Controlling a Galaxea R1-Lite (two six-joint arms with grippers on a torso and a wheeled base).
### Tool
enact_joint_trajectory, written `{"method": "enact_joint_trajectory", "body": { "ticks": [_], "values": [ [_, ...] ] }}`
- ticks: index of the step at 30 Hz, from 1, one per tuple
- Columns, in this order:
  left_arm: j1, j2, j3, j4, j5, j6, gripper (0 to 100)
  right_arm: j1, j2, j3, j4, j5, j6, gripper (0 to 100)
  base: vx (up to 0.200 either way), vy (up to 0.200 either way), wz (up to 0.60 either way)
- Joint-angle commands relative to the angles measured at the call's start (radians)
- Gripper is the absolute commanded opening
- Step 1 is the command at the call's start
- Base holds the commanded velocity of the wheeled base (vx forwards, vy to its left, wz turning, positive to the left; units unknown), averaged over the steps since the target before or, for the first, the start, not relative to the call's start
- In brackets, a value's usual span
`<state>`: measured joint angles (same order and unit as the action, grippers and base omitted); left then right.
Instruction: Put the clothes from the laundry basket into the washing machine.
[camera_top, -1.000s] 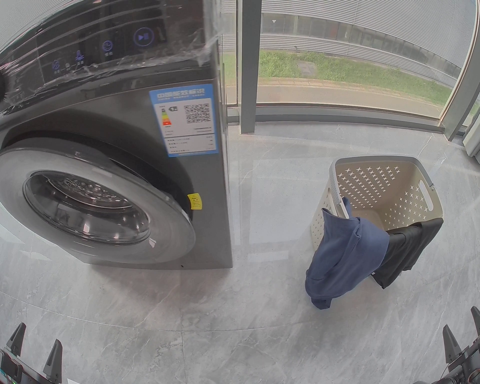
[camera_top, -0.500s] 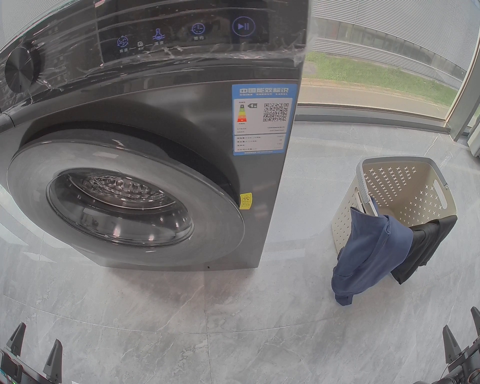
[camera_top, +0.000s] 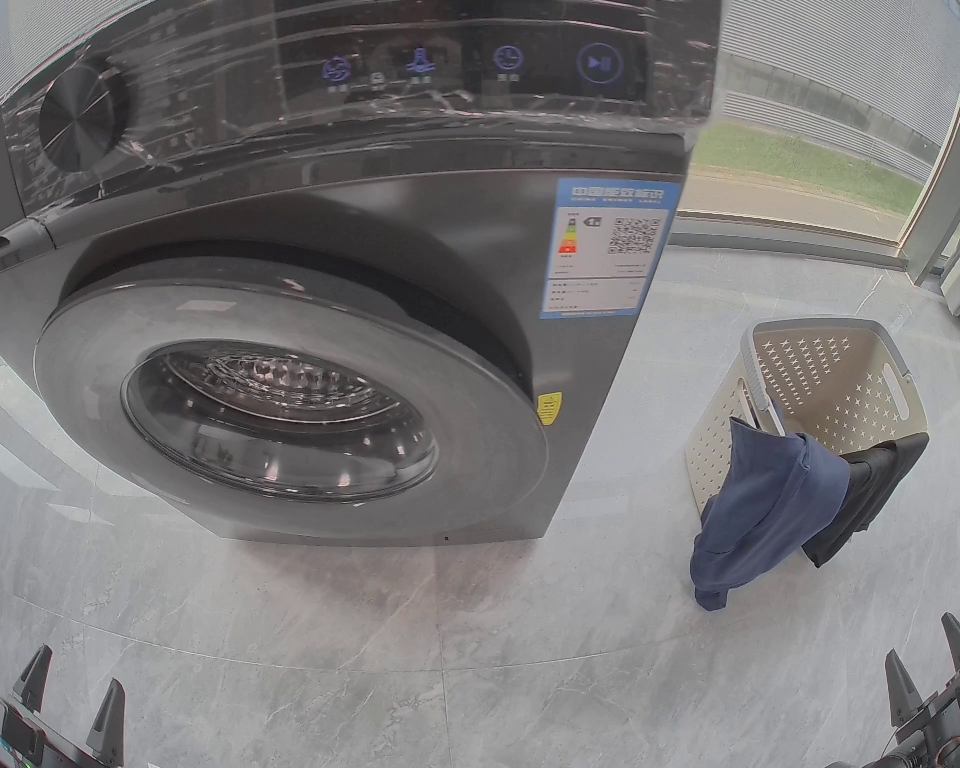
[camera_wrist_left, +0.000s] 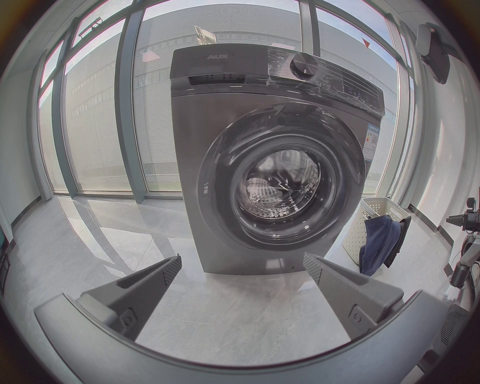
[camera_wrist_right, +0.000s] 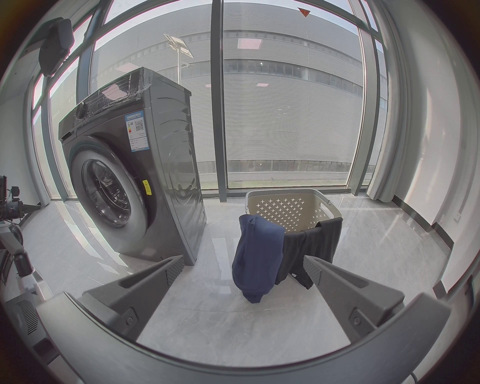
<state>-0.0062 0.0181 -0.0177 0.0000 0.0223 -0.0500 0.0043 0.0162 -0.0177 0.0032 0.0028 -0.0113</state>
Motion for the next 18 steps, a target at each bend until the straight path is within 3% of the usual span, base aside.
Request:
{"method": "enact_joint_trajectory", "body": {
  "ticks": [1, 5, 18],
  "values": [
    [0.000, -0.012, 0.016, 0.000, 0.001, -0.001, 100, 0.000, -0.016, 0.016, 0.000, 0.000, -0.001, 100, 0.000, 0.200, 0.00],
    [0.000, -0.012, 0.016, 0.000, 0.001, -0.001, 100, 0.000, -0.016, 0.016, 0.000, -0.001, -0.001, 100, 0.000, 0.200, 0.00],
    [0.000, -0.012, 0.016, 0.000, 0.001, -0.001, 100, 0.000, -0.016, 0.016, 0.000, 0.000, -0.001, 100, -0.015, 0.000, 0.00]
  ]
}}
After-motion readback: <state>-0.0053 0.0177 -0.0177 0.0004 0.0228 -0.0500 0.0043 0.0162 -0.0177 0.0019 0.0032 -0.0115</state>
